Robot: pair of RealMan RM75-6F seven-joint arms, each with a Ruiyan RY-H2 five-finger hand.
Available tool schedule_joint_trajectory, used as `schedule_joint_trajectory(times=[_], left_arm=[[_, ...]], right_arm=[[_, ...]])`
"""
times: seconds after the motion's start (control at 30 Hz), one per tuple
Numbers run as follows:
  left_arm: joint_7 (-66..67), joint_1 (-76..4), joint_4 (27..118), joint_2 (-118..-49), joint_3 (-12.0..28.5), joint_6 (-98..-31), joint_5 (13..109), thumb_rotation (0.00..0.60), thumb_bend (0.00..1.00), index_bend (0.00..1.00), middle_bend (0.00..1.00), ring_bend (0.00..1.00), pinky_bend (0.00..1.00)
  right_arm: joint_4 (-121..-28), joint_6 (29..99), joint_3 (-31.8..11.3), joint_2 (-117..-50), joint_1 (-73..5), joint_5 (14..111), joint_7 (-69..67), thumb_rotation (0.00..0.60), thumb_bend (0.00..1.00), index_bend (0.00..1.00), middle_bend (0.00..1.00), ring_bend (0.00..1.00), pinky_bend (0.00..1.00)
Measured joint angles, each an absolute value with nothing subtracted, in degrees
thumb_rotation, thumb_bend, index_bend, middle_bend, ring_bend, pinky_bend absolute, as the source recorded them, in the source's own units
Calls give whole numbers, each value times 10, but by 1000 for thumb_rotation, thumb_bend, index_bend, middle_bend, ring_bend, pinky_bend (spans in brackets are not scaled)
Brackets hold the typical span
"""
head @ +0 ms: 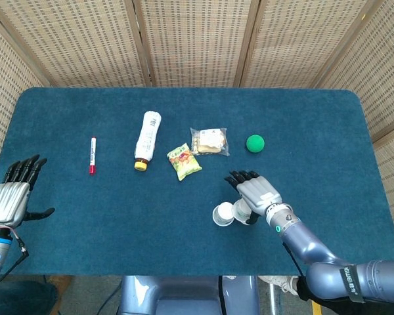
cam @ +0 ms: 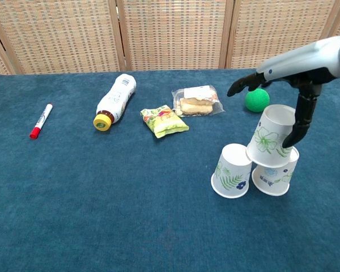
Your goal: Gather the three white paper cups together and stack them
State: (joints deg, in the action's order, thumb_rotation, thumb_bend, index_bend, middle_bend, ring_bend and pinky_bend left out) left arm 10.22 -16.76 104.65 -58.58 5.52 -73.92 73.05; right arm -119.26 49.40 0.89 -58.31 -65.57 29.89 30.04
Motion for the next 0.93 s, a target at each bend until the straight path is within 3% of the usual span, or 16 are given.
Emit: schedule_joint_trajectory(times=[0.3, 0.53, 0.77, 0.93], left_arm=[[101, -162, 1047, -586, 53, -746, 739, 600, 0, 0, 0, 0, 0], [88, -146, 1036, -595, 45, -775, 771, 600, 0, 0, 0, 0, 0], [66, -118, 992, -623, 24, -814, 816, 600, 0, 0, 0, 0, 0], [58, -105, 983, -628, 20, -830, 823, 600, 0, 0, 0, 0, 0]], right_arm=[[-1248, 524, -1, -494, -615, 362, 267, 600, 0, 0, 0, 0, 3], [-1241, 618, 13, -457, -505, 550, 208, 600, 0, 0, 0, 0, 0], [-1088, 821, 46, -504, -312, 775, 85, 600, 0, 0, 0, 0, 0], [-957, 877, 62, -570, -236, 818, 32, 600, 0, 0, 0, 0, 0]])
